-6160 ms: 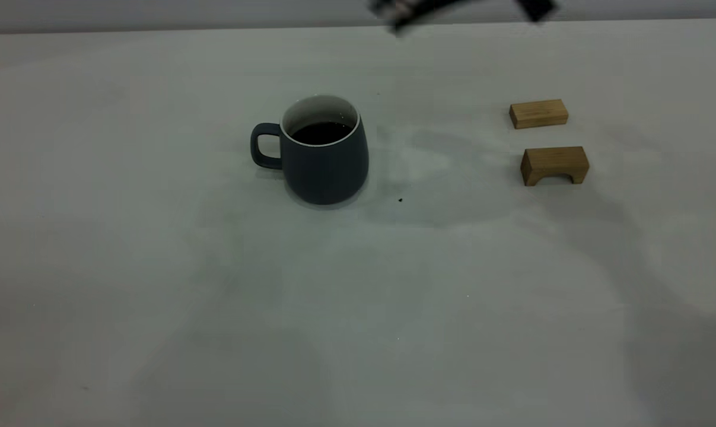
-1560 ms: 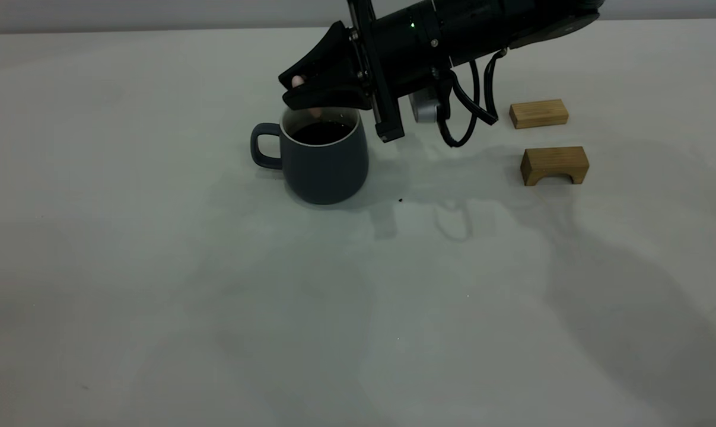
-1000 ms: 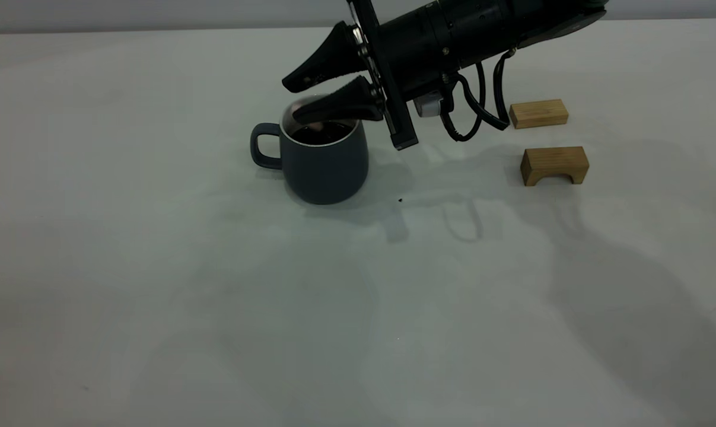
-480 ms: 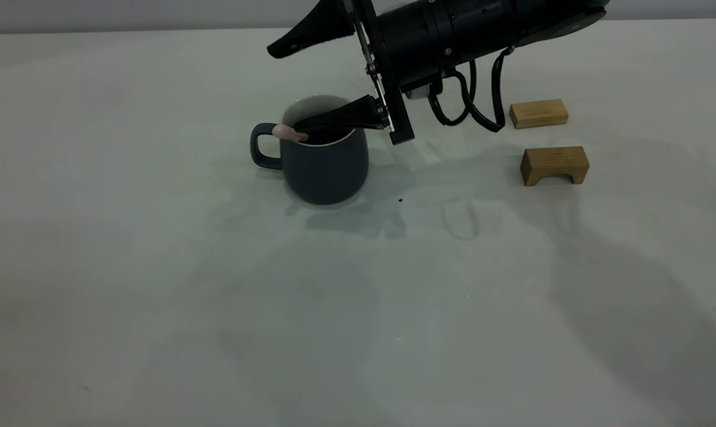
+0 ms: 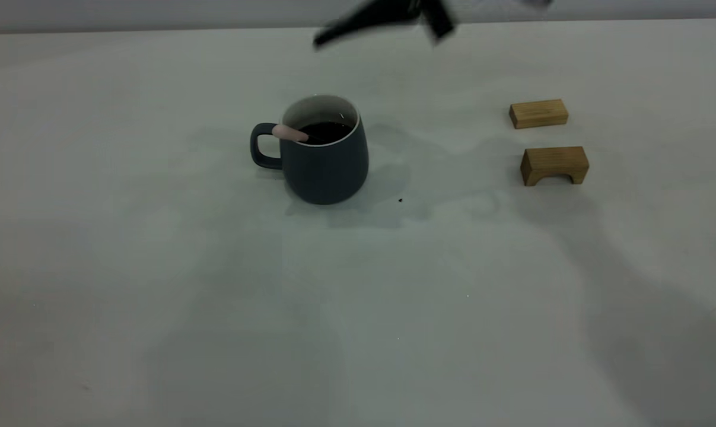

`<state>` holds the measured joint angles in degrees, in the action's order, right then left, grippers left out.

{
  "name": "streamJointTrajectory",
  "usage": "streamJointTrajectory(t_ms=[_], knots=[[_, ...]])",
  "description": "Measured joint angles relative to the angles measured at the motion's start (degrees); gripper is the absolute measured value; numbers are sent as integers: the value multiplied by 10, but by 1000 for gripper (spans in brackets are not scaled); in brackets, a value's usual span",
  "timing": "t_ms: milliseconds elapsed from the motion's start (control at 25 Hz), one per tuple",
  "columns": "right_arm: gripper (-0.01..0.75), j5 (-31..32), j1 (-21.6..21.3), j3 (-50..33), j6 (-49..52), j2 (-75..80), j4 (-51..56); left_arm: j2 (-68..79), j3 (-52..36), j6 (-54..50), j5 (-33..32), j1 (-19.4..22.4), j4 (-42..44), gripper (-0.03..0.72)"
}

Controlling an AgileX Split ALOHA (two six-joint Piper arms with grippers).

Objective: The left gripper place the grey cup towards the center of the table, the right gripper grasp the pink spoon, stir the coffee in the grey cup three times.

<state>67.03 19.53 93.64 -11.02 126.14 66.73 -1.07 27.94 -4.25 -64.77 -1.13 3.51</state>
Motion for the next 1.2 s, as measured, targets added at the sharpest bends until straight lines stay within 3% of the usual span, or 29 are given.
streamJointTrajectory(t_ms=[160, 400, 600, 840, 1200], knots=[[515, 7, 0, 0, 0, -116, -66, 0, 0, 0, 0, 0, 0, 446], [458, 22, 0, 0, -13, -300, -80, 0, 0, 0, 0, 0, 0, 446], [411, 31, 10, -13, -158, -469, -161, 0, 0, 0, 0, 0, 0, 446], [365, 39, 4, -161, -192, -678, -239, 0, 0, 0, 0, 0, 0, 446], [301, 39, -124, -402, -246, -972, -272, 0, 0, 0, 0, 0, 0, 446]])
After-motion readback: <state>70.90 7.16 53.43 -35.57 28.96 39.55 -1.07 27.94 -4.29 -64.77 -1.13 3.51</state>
